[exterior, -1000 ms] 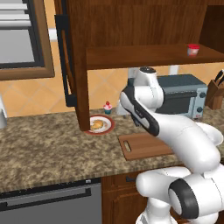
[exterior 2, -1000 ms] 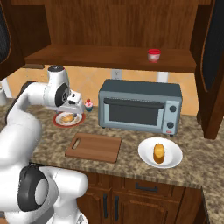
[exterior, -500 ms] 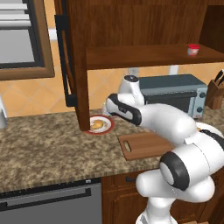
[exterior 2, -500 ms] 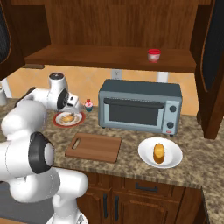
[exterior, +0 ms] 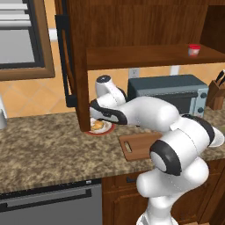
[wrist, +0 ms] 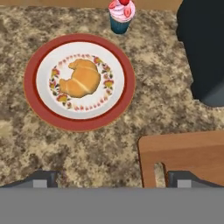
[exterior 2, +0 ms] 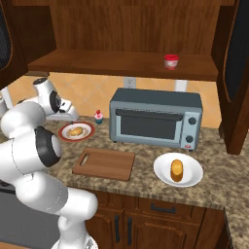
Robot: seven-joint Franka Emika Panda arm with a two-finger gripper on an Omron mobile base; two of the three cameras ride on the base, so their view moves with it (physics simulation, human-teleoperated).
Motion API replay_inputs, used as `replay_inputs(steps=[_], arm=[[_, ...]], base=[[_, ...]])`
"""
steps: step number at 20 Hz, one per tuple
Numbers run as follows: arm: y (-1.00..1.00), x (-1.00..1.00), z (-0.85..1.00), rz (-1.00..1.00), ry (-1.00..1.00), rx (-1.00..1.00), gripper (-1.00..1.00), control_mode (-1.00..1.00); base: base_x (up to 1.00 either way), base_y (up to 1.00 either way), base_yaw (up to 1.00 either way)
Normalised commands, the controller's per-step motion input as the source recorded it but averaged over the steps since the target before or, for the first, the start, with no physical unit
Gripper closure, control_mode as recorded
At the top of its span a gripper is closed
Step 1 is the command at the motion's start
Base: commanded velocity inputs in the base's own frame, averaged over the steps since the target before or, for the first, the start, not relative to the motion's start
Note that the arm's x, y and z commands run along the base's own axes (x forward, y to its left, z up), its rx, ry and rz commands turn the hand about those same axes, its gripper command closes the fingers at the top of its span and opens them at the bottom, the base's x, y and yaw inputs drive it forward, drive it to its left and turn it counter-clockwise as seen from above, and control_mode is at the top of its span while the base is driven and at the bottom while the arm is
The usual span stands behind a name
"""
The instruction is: From the different types of pastries on the counter, select a croissant and place it on the cutting board. Then retrieve a jar of jam from the cabinet and place it alongside the croissant on the cutting board.
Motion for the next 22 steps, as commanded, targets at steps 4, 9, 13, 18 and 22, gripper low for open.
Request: replay_inputs(steps=[4, 9, 13, 18, 22], arm=[[0.0, 0.36, -0.22, -0.01, 0.0, 0.4, -1.0, -1.0], [0.0, 0.19, -0.33, -0.01, 0.0, 0.02, -1.0, -1.0], [0.0, 0.26, -0.36, -0.02, 0.0, -0.14, -1.0, -1.0], [0.0, 0.53, -0.15, -0.04, -0.05, -0.01, -1.0, -1.0], [0.08, 0.42, -0.14, -0.02, -0.04, 0.0, -1.0, -1.0]], base=[[0.0, 0.0, 0.0], [0.0, 0.0, 0.0], [0.0, 0.0, 0.0], [0.0, 0.0, 0.0], [0.0, 0.0, 0.0]])
